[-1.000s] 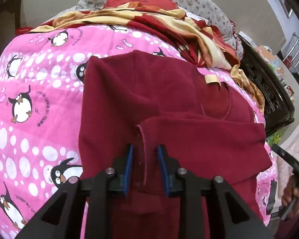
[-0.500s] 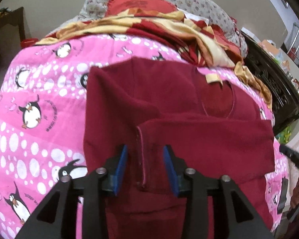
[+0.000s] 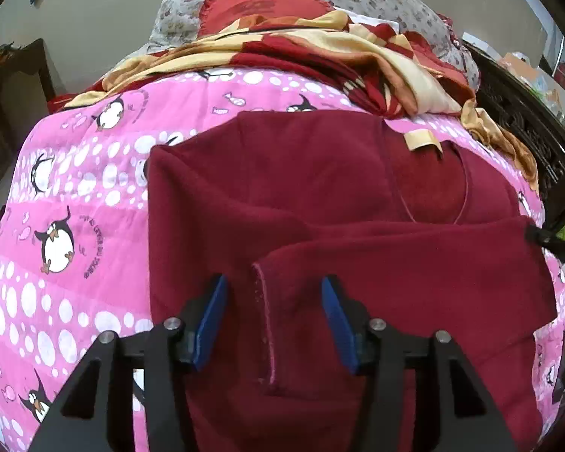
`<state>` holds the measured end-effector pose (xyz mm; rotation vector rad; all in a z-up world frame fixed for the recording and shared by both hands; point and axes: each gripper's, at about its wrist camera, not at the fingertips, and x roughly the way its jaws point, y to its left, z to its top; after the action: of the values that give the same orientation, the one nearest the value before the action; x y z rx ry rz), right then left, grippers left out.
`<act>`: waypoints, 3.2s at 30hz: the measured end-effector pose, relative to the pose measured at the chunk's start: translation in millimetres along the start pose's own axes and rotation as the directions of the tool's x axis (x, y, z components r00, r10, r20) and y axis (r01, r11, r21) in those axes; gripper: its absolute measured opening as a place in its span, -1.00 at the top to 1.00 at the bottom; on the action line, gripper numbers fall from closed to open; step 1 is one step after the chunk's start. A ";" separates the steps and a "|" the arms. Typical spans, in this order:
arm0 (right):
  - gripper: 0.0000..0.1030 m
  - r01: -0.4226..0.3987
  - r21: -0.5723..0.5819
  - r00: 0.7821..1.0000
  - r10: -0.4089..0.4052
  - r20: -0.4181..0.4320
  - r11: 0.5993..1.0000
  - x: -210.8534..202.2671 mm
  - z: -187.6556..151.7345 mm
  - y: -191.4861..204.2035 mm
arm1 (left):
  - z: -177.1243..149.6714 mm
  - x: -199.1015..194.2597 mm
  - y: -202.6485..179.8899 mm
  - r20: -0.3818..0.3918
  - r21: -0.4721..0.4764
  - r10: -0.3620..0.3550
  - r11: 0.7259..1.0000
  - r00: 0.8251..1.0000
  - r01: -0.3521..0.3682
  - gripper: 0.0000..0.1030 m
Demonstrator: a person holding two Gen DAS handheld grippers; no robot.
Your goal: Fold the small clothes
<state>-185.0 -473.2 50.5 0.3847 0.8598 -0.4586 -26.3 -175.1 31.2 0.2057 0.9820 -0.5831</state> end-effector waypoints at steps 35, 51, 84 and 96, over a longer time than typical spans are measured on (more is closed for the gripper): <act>0.26 -0.080 0.009 0.997 0.080 0.009 0.997 -50.4 -44.8 7.7 | -11.6 -42.2 47.3 0.029 -0.141 -0.021 0.990 0.999 0.025 -0.29; 0.26 -0.169 0.012 0.986 0.169 -0.003 0.985 -52.6 -49.3 27.3 | 0.1 0.4 -10.0 -0.052 -0.023 -0.119 0.993 0.992 0.117 0.72; 0.27 -0.008 0.019 0.985 0.011 -0.170 1.000 -13.5 -75.7 -6.6 | -25.9 -48.9 27.3 -0.003 -0.106 -0.017 0.994 1.000 0.016 -0.26; 0.16 -0.233 -0.016 0.968 0.231 -0.101 0.972 -174.4 -108.3 -35.4 | -104.5 -131.2 37.8 0.000 -0.174 -0.083 0.981 0.997 0.081 -0.42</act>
<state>-370.9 -409.1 119.1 0.4797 0.9035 -0.2119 -135.8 -51.4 79.0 0.0122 1.0465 -0.5688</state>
